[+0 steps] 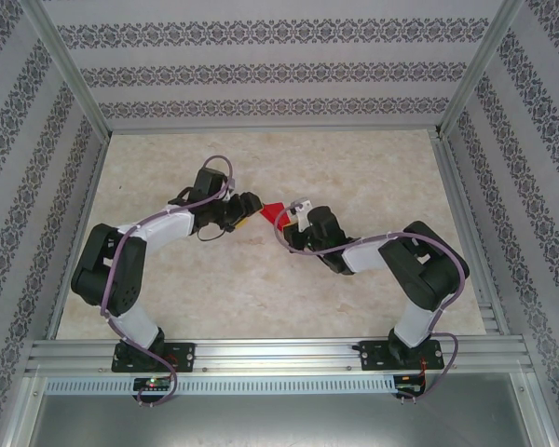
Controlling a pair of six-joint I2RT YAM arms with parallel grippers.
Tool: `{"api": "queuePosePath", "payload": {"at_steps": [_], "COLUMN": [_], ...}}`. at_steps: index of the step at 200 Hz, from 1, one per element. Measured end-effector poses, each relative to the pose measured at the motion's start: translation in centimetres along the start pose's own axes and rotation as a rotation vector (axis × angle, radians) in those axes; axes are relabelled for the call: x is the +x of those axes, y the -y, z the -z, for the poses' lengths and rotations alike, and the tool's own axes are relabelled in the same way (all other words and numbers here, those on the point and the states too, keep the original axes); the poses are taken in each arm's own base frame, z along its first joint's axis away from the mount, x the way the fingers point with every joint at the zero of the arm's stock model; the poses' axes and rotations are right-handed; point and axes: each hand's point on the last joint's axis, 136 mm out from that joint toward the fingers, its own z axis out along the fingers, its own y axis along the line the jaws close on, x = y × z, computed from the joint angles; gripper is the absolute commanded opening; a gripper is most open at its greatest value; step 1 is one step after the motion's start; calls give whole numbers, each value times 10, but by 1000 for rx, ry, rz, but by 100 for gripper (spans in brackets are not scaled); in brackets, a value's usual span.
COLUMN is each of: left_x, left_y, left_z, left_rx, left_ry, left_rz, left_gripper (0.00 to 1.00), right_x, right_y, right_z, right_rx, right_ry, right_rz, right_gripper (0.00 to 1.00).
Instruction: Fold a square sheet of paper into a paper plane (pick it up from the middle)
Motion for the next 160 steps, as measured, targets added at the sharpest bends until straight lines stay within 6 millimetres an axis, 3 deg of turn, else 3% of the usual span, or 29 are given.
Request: {"api": "queuePosePath", "payload": {"at_steps": [39,73,122,160], "left_x": [11,16,19,18], "left_y": [-14,-15,-11,-9], "left_z": [-6,-8,-9,-14], "left_rx": [13,52,96,117], "left_ry": [-13,-17,-18,-20], "left_rz": [-1,-17,-39,-50], "left_gripper": [68,65,52,50], "right_x": [-7,-2,7,10], "right_y": [-6,-15,-21,-22], "right_z": [-7,-15,-18,-22], "right_rx": [-75,-133,-178,-229], "right_ry": [-17,-55,-104,-124], "right_rz": [-177,-286,-425,-536], "right_gripper": [0,0,0,0]}}
